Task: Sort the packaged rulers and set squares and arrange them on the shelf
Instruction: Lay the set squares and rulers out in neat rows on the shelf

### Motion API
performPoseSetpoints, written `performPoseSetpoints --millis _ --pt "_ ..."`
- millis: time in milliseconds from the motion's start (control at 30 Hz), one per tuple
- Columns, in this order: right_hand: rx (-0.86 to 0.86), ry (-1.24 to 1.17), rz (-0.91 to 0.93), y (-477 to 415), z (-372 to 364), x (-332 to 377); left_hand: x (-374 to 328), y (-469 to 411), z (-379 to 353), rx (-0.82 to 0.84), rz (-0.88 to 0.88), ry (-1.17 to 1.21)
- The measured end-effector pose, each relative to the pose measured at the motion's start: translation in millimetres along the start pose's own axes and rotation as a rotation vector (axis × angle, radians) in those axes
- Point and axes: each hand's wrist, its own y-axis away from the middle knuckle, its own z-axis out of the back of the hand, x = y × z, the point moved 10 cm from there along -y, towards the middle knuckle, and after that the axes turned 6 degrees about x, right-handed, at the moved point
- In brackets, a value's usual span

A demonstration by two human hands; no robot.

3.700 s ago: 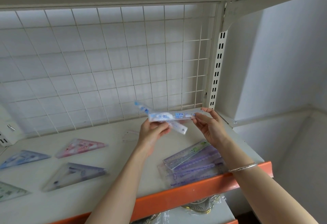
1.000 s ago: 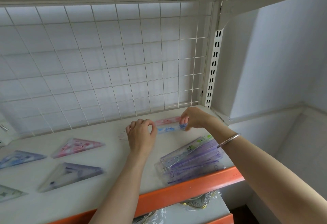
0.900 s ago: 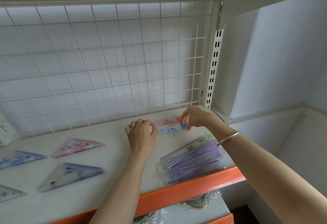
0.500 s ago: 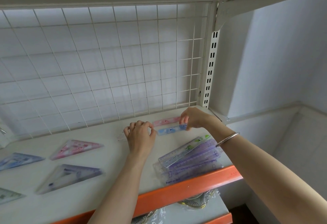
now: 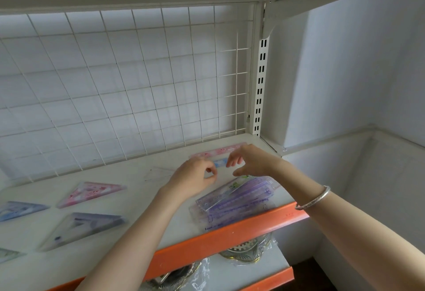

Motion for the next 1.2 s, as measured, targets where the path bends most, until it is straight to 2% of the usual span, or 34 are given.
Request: performPoseSetpoints --millis 167,733,900,1200 --pt "0.095 0.034 -0.014 12.3 -13.2 0.2 3.1 13.5 -16.9 0.199 0.049 0.034" --pt "0.260 0.030 -0.074 16.9 -36.0 10.3 11.3 21.7 -35.3 0.402 0.164 0.223" --pt "0.217 -0.003 -0.068 11.3 -29.9 11.2 12.6 20.4 -33.6 0.415 0.152 0.228" --pt "0.252 -0.014 -0.090 6.4 -36.7 7.2 12.7 16.4 -30.3 0.361 0.120 0.227"
